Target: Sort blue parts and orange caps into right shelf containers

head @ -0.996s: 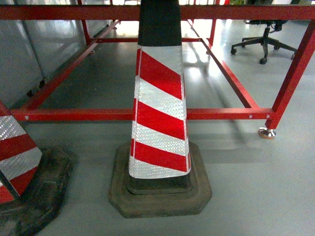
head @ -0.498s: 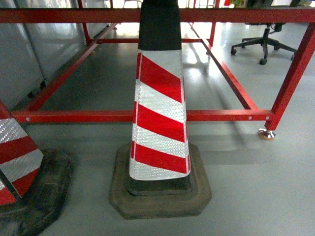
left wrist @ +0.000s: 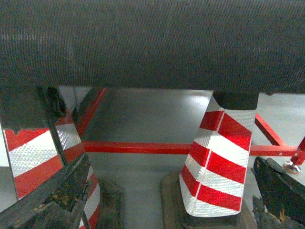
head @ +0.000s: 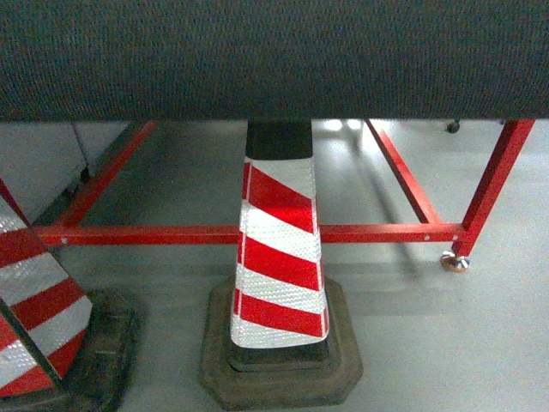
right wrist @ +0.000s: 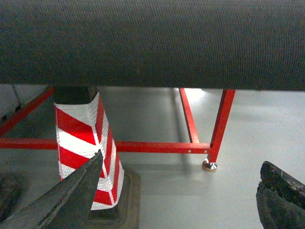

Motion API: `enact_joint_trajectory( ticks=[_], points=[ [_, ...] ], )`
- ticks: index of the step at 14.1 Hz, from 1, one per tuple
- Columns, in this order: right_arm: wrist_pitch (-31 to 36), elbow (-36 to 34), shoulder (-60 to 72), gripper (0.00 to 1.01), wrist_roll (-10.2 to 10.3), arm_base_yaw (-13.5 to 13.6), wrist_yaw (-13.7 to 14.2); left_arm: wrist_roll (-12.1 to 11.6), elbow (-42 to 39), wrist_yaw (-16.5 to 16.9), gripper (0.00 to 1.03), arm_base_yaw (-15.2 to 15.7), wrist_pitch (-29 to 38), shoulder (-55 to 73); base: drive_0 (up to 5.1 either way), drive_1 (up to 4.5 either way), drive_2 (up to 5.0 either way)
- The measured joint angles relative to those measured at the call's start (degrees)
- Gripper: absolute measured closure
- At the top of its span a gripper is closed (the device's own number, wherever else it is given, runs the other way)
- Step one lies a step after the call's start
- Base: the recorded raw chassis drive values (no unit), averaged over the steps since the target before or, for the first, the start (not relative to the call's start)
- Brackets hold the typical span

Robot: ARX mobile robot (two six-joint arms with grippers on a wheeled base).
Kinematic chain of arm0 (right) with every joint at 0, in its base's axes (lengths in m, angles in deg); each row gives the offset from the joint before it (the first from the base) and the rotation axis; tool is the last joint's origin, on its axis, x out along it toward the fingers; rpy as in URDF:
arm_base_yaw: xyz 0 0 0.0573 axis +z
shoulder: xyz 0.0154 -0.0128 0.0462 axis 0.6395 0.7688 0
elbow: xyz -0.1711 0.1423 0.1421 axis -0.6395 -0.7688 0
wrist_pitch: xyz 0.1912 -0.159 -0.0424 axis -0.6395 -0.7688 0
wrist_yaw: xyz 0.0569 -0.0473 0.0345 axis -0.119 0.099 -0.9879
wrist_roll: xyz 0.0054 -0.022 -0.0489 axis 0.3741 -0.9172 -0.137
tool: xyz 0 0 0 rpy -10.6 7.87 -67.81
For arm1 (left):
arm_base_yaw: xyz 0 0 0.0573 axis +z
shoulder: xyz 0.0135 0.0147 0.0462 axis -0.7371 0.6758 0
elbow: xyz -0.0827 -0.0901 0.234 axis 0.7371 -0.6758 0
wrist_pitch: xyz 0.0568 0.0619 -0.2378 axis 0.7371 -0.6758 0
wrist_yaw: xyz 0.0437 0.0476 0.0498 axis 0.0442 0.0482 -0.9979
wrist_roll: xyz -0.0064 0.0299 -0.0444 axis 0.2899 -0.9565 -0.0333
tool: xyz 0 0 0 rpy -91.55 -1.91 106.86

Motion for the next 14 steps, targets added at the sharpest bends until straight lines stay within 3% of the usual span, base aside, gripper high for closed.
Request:
enact_joint_trajectory(
  ticks=[14],
  points=[
    [0.0,0.0,0.0,0.03,0.2,0.0,-0.1,-0.3,0.0,0.0,0.05,0.0,0.0,0.0,0.0,0.0,0.0]
  ],
)
